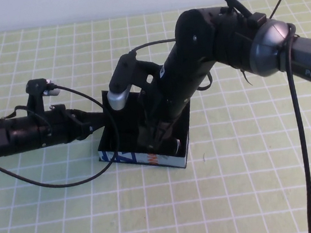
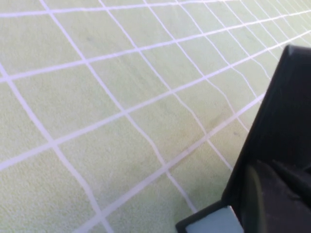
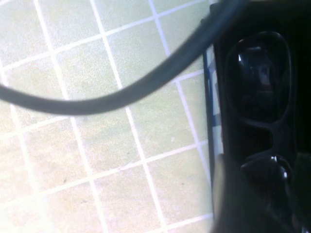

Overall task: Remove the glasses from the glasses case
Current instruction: Pick up the glasses from the glasses case

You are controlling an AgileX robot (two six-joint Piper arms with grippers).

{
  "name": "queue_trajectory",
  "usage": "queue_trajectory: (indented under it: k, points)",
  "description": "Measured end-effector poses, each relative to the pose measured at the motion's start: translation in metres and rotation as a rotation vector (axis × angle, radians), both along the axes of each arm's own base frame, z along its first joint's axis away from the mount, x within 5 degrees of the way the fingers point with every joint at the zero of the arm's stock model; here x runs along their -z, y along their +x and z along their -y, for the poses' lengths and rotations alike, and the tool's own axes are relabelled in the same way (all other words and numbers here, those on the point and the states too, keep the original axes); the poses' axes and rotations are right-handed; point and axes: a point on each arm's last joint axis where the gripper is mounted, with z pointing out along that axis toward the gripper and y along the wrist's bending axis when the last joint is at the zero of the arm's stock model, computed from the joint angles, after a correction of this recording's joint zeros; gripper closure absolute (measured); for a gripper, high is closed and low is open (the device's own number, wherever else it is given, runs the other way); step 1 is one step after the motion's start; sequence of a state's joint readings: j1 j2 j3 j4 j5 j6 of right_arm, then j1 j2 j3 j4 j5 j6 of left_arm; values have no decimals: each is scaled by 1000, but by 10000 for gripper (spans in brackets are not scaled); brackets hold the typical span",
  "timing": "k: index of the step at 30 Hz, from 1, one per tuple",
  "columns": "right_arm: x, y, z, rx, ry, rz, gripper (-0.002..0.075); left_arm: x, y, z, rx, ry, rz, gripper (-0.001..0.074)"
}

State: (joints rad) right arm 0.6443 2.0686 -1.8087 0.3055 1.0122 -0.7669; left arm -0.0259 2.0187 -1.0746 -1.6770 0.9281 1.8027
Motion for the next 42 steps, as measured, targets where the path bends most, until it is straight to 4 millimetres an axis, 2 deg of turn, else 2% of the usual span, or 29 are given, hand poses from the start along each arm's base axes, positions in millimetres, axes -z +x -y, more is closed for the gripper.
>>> queue_trajectory:
  k: [5, 12, 19, 28, 36, 42]
  points:
    - [3, 2, -1, -20, -11, 14, 446, 0, 0, 0, -4, -2, -6, 739]
    - [21, 11, -9, -44, -55, -6, 440, 0, 0, 0, -5, -4, -9, 739]
    - [21, 19, -18, -74, -75, -1, 440, 0, 0, 0, -6, -4, -10, 739]
    - [36, 24, -20, -83, -116, -5, 440, 1, -1, 0, 6, 6, -9, 739]
    - [37, 26, -22, -77, -105, 5, 439, 2, -2, 0, 23, 21, -9, 739]
    - [27, 29, -23, -90, -109, 19, 439, 2, -2, 0, 23, 21, -9, 739]
